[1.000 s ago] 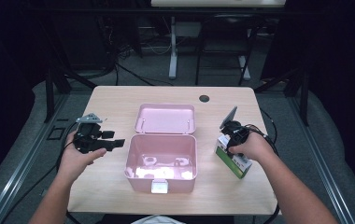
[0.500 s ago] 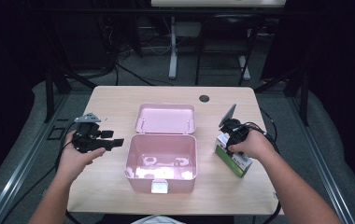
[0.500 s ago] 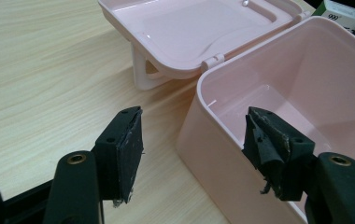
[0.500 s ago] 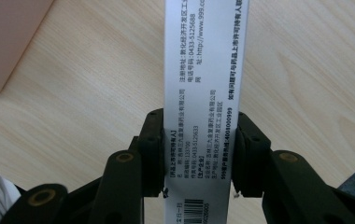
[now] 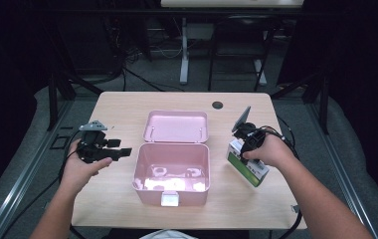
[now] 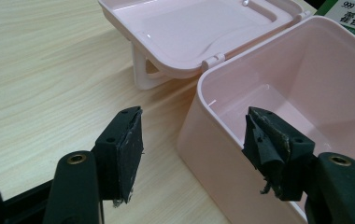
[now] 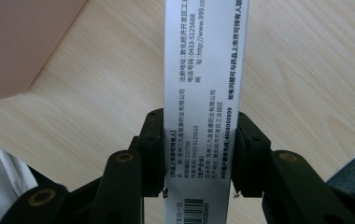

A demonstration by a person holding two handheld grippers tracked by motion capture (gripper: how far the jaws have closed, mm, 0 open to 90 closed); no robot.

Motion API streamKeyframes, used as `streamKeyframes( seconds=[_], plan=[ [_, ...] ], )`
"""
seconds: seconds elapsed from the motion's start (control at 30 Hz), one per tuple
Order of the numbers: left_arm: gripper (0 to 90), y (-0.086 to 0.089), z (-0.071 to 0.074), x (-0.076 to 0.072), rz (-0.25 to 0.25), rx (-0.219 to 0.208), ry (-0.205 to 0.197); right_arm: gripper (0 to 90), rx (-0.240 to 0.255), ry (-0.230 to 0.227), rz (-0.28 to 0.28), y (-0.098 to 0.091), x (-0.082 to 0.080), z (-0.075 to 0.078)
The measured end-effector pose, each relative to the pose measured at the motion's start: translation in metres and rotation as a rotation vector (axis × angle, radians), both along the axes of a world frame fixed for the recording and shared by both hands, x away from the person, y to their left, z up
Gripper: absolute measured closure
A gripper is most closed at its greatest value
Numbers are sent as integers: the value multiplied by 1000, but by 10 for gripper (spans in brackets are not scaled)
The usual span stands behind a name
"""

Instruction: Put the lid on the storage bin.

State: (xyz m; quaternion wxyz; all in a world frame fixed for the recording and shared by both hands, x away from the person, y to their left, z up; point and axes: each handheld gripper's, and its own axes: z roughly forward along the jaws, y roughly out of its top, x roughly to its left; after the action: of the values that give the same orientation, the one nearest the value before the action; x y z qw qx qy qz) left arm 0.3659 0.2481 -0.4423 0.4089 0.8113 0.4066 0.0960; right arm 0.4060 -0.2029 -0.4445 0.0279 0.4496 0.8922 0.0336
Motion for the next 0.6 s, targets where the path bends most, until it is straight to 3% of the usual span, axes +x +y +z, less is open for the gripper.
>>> streamKeyframes(
  seconds=[0.6],
  plan=[
    [371, -1, 0, -1, -3, 6, -6, 610, -8, -6, 38, 12, -8, 27]
  ],
)
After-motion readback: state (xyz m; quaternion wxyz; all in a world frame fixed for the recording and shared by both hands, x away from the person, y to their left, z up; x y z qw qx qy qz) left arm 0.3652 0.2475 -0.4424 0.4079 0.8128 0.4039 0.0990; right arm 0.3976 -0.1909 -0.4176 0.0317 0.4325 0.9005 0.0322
